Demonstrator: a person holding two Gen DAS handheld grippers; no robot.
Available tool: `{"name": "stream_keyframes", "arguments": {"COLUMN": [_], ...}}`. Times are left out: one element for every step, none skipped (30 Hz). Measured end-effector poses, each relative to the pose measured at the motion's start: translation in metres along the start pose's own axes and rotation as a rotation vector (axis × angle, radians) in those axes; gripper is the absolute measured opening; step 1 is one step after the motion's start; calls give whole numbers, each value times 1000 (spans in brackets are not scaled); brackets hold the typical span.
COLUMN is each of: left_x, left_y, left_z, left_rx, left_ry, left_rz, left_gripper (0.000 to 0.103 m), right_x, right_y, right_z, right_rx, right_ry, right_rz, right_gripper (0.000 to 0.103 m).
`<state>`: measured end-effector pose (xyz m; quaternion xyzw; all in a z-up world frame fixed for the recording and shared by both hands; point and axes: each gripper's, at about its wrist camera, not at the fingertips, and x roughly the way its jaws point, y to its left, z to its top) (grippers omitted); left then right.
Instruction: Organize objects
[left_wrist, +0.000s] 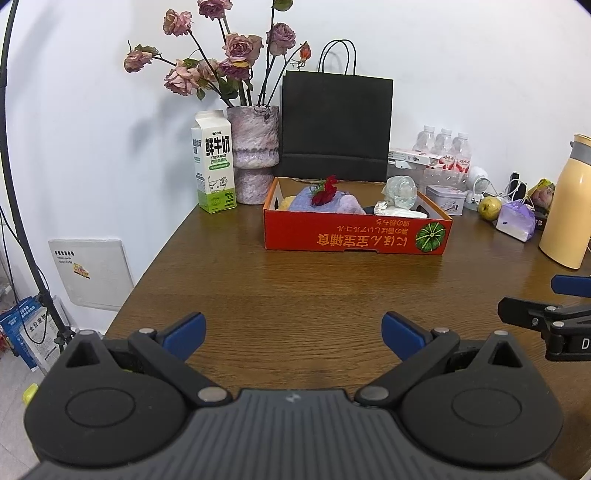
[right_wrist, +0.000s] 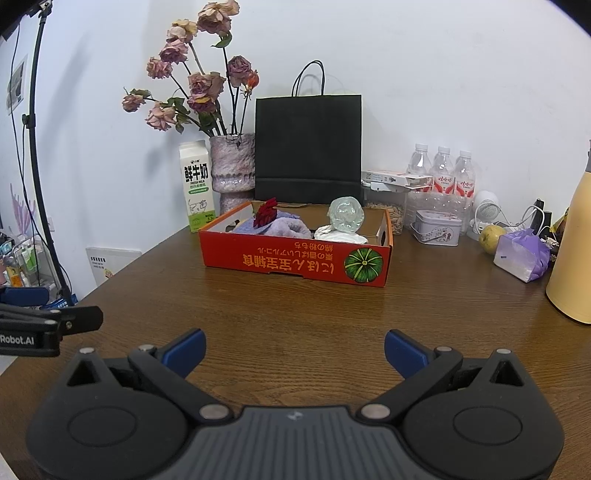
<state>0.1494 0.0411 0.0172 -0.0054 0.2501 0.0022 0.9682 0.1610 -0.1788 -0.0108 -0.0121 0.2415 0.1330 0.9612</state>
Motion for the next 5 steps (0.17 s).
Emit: {"name": "stream_keyframes", "arguments": {"left_x": [0,0,0,0,1], "left_y": [0,0,0,0,-1], "left_z": [0,-1,-1,-2,-2], "left_rx": [-2,-3,-4,-4,-3], "left_ry": [-3,-4,-3,0,1], "left_rz": [-2,3,8,6,1], "left_gripper": [103,103,103,103,103], "right_x": [0,0,0,0,0], "right_y": [0,0,0,0,0], "right_z": [0,0,0,0,0], "right_rx": [0,0,0,-1,0], "right_ry": [0,0,0,0,0], "right_rz": [0,0,0,0,-1], "right_gripper": [103,103,103,103,103]}}
